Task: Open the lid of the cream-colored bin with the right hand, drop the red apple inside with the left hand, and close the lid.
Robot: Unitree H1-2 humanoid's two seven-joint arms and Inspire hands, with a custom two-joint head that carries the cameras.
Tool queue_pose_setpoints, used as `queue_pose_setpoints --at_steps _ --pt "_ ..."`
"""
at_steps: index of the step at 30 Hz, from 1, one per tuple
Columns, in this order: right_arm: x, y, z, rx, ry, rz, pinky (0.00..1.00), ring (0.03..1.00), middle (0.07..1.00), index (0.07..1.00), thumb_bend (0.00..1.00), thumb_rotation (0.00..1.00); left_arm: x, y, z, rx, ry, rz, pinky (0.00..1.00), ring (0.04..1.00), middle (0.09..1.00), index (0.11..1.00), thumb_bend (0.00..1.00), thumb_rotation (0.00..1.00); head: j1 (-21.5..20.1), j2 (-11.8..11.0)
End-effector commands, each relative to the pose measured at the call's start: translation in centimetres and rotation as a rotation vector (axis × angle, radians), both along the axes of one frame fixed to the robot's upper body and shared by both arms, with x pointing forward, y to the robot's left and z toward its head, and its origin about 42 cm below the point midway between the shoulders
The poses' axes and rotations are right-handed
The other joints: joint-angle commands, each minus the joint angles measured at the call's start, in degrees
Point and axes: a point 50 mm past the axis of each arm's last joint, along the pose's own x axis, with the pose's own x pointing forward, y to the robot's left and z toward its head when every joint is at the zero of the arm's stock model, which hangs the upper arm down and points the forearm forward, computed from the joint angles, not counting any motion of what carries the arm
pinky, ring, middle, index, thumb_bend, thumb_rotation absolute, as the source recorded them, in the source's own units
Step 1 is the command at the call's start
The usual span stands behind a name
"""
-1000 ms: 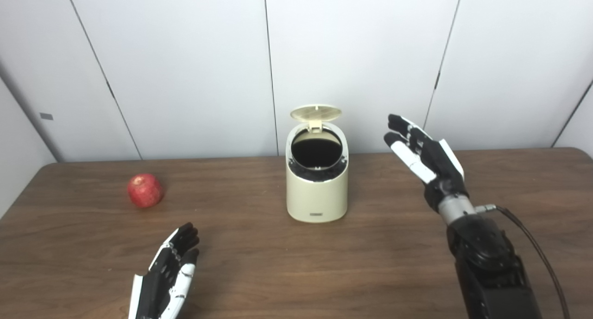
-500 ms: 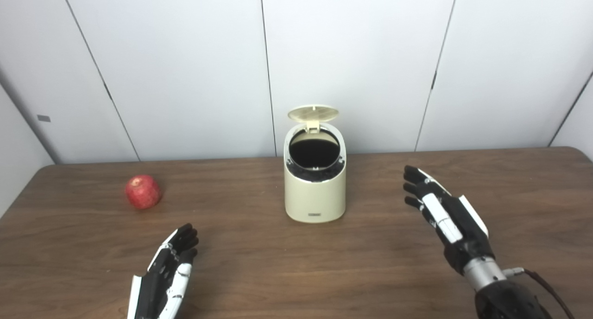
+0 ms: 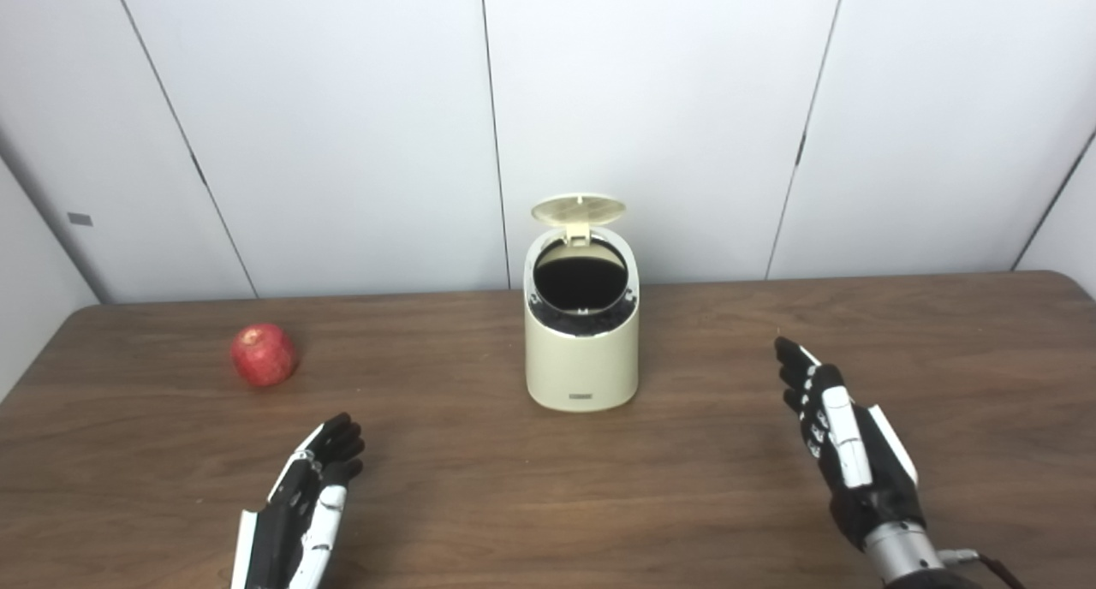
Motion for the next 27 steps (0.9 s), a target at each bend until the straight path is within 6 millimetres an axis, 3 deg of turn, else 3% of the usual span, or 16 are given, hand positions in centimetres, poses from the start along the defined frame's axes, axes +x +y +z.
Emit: queue_pose_setpoints --at_steps 1,3,7,9,12,14,20,27 --pt "0.4 -0.9 0.9 -0.01 -0.083 -0.008 1.0 1.0 0.981 0.923 0.56 1.0 -1.8 -1.5 -1.4 -0.062 0.064 0.01 0.82 0.834 0.838 0.845 0.47 0.62 1.3 0.3" --pt "0.3 -1.5 0.8 -0.028 -0.083 -0.021 1.0 1.0 0.977 0.923 0.57 1.0 -1.9 -1.9 -0.9 -0.074 0.064 0.012 0.82 0.831 0.835 0.843 0.47 0.6 3.4 0.3" --pt "0.4 -2.9 0.4 -0.056 -0.094 -0.022 1.0 0.997 0.973 0.933 0.55 1.0 -2.0 -2.7 1.3 -0.072 0.042 0.031 0.8 0.819 0.826 0.835 0.52 0.46 6.3 0.1" --pt "0.5 -3.8 0.2 -0.062 -0.101 -0.018 1.0 0.999 0.976 0.932 0.54 1.0 -1.9 -2.7 2.3 -0.071 0.033 0.05 0.78 0.81 0.823 0.834 0.55 0.42 10.3 -0.3" --pt "0.6 -4.7 0.3 -0.073 -0.119 -0.009 1.0 0.999 0.977 0.928 0.52 1.0 -2.1 -2.7 3.4 -0.065 0.031 0.058 0.77 0.82 0.84 0.852 0.54 0.37 13.1 -0.6" --pt "0.6 -4.5 0.8 -0.053 -0.124 -0.007 1.0 0.985 0.96 0.916 0.48 1.0 -2.3 -2.5 4.3 -0.037 0.034 0.064 0.77 0.828 0.853 0.874 0.56 0.32 14.6 -0.8" --pt "0.3 -3.1 2.3 -0.007 -0.103 0.014 0.92 0.945 0.931 0.893 0.49 1.0 -1.8 -1.1 5.8 0.126 0.021 0.134 0.79 0.843 0.855 0.875 0.63 0.27 17.2 -1.3" --pt "-0.1 -1.8 3.3 0.001 -0.089 0.034 0.96 0.961 0.946 0.919 0.5 1.0 1.0 2.2 7.1 0.349 0.048 0.25 0.87 0.833 0.85 0.887 0.79 0.3 18.1 -1.6"
